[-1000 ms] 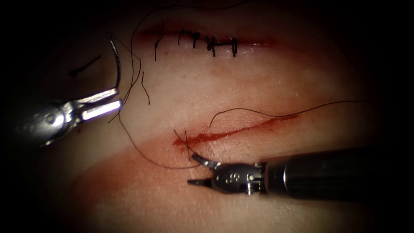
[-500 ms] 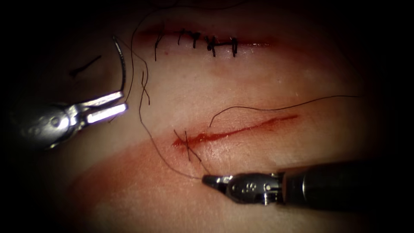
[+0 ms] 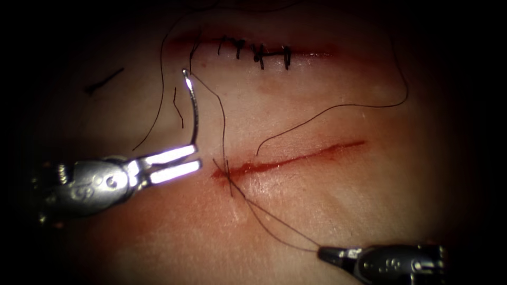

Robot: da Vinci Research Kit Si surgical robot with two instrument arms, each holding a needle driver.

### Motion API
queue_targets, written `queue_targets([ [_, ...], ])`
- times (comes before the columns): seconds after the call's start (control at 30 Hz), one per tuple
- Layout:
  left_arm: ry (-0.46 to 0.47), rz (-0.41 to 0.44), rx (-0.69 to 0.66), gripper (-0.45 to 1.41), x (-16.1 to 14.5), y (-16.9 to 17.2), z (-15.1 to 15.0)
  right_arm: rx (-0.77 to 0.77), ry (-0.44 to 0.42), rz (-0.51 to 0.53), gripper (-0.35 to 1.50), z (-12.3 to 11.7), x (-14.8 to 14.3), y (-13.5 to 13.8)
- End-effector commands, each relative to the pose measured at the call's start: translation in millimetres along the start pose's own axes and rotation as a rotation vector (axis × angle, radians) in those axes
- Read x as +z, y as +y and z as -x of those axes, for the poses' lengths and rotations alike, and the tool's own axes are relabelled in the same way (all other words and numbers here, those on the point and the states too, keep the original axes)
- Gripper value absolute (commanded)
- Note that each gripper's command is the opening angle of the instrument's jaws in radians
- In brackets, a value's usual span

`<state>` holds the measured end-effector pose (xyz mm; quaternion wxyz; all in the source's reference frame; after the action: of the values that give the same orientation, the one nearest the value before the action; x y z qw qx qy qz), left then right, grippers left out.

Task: Wound Closure

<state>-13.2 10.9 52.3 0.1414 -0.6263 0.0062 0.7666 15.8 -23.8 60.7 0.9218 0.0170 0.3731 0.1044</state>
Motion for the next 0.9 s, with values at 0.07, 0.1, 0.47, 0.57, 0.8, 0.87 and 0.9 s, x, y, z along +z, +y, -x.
queue_targets([
  [0.07,0.003,0.016,-0.01,-0.45,0.7,1.0,0.7,0.018,-0.011,0.002,-0.35,0.4,-2.0,-0.9],
  [0.1,0.002,0.02,-0.013,-0.45,0.6,1.4,0.9,0.022,-0.015,0.004,-0.35,0.5,-2.9,-1.0],
  [0.47,-0.008,0.06,-0.036,-0.45,-0.3,5.7,3.1,0.016,-0.063,-0.045,-0.35,-0.8,-9.0,-4.0],
  [0.57,-0.013,0.072,-0.046,-0.45,-1.2,7.4,3.7,0.008,-0.082,-0.087,-0.35,-1.7,-10.2,-5.2],
  [0.8,-0.018,0.092,-0.064,-0.45,-3.4,11.2,5.3,0.025,-0.08,-0.06,0.88,-3.3,-10.8,-4.6],
  [0.87,-0.017,0.094,-0.07,-0.45,-3.7,11.7,5.8,0.043,-0.057,-0.032,1.01,-3.6,-10.7,-3.5],
  [0.9,-0.017,0.094,-0.068,-0.45,-3.8,11.8,5.9,0.058,-0.05,-0.023,1.03,-3.8,-10.7,-3.0],
])
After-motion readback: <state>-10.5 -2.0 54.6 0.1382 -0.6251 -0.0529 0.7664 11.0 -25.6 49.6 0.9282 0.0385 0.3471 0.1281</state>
